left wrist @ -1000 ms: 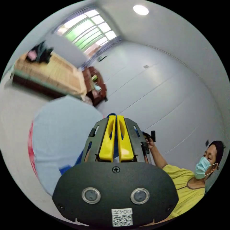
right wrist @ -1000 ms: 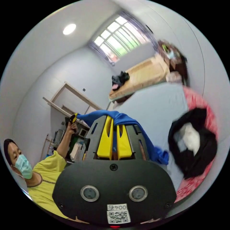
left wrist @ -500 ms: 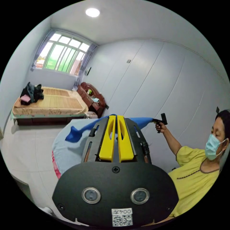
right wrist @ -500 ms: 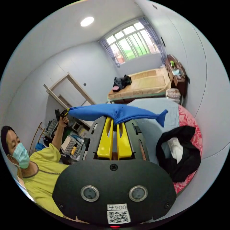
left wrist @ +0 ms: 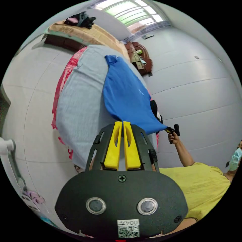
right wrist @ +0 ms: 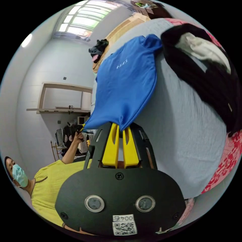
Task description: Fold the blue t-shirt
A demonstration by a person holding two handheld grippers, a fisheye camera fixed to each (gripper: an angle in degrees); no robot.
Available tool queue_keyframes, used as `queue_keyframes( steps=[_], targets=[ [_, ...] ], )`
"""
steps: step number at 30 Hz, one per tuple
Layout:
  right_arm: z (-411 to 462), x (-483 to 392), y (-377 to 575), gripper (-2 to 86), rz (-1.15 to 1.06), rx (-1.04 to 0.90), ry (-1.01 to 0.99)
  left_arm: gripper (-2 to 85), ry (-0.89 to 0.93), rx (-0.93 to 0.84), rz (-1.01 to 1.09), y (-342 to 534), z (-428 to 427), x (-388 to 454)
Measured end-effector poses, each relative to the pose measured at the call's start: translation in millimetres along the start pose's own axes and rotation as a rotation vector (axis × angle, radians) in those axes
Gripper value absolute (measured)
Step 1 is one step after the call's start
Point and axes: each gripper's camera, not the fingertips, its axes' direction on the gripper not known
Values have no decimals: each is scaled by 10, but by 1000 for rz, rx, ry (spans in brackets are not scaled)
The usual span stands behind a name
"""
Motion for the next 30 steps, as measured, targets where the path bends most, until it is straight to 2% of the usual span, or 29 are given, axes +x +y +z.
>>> queue_keyframes(
  steps=[7,13,16,20,24,27,30],
  targets=[
    [274,569,574,-2,41,-139,112,8,-93,-150,21,135,-77,-270],
    [34,983,1132,-1,60,-168,46,8,-98,-217,64,206,-256,-338],
    [-34,1248,1339,2,95,-167,14,8,-106,-239,21,248,-241,-512],
    [-52,1603,1508,18,168,-72,-42,7,-133,-232,-42,227,-196,-678],
    [-130,1937,1749,74,269,82,-50,8,-185,-242,-64,171,-149,-760],
    [-246,2106,1980,126,267,148,-43,8,-172,-236,-81,154,-166,-826],
    [-349,2256,2254,142,243,191,-47,8,-173,-243,-87,151,-214,-896]
  ],
)
